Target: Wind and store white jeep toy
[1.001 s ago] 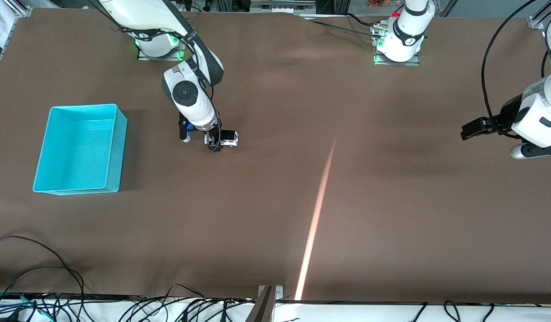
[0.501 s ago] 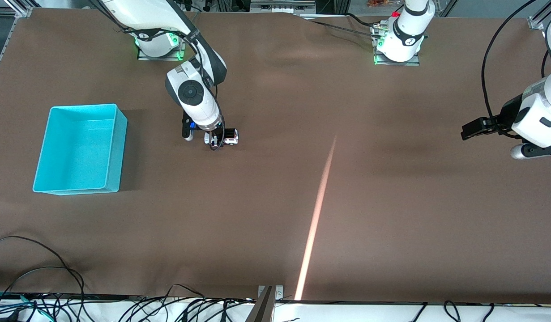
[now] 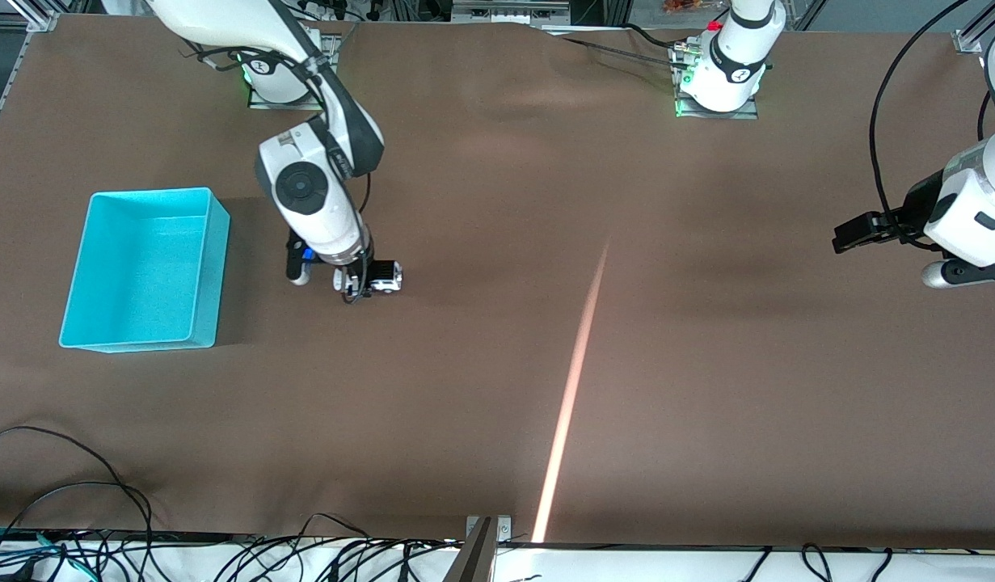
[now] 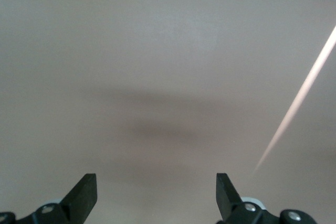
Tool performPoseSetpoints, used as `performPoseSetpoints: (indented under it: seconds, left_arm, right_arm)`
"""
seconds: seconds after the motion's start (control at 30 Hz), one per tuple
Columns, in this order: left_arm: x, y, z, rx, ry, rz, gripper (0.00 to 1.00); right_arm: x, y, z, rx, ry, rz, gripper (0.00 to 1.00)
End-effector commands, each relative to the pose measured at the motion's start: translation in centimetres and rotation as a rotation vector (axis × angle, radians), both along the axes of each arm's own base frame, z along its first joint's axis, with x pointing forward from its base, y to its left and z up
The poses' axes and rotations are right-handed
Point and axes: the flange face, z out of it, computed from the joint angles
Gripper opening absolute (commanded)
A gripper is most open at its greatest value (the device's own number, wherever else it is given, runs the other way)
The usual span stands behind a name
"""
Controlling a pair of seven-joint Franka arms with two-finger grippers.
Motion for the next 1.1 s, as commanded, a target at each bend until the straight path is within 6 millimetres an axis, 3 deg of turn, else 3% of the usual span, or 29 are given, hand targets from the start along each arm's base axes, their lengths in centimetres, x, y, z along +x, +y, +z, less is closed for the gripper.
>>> performPoseSetpoints:
  seconds: [0.0, 0.13, 0.3, 0.63, 0.87, 1.07]
  left_arm:
    - [-0.2, 0.2, 0.4, 0.006, -0.001, -0.016, 1.0]
    - [-0.2, 0.2, 0.4, 0.004, -0.001, -0.015, 1.0]
    - [-0.2, 0.2, 0.3, 0.004, 0.0, -0.015, 1.0]
    - [-0.2, 0.1, 0.3, 0.004, 0.0, -0.018, 1.0]
    - [-0.2, 0.1, 0.3, 0.004, 0.0, -0.018, 1.0]
    - [-0.2, 0.1, 0.3, 0.004, 0.0, -0.018, 1.0]
  right_arm:
    - [0.8, -2.6, 2.3, -0.023, 0.006, 0.126, 0.0]
    - [1.5, -5.8, 3.3, -0.029, 0.036, 0.222, 0.0]
    - [2.0, -9.5, 6.3, -0.025, 0.05, 0.288, 0.0]
    - [0.3, -15.0, 12.8, 0.016, 0.122, 0.477, 0.0]
    - [-1.0, -18.6, 13.7, 0.041, 0.22, 0.645, 0.0]
    - [-1.6, -22.5, 12.6, 0.074, 0.255, 0.749, 0.0]
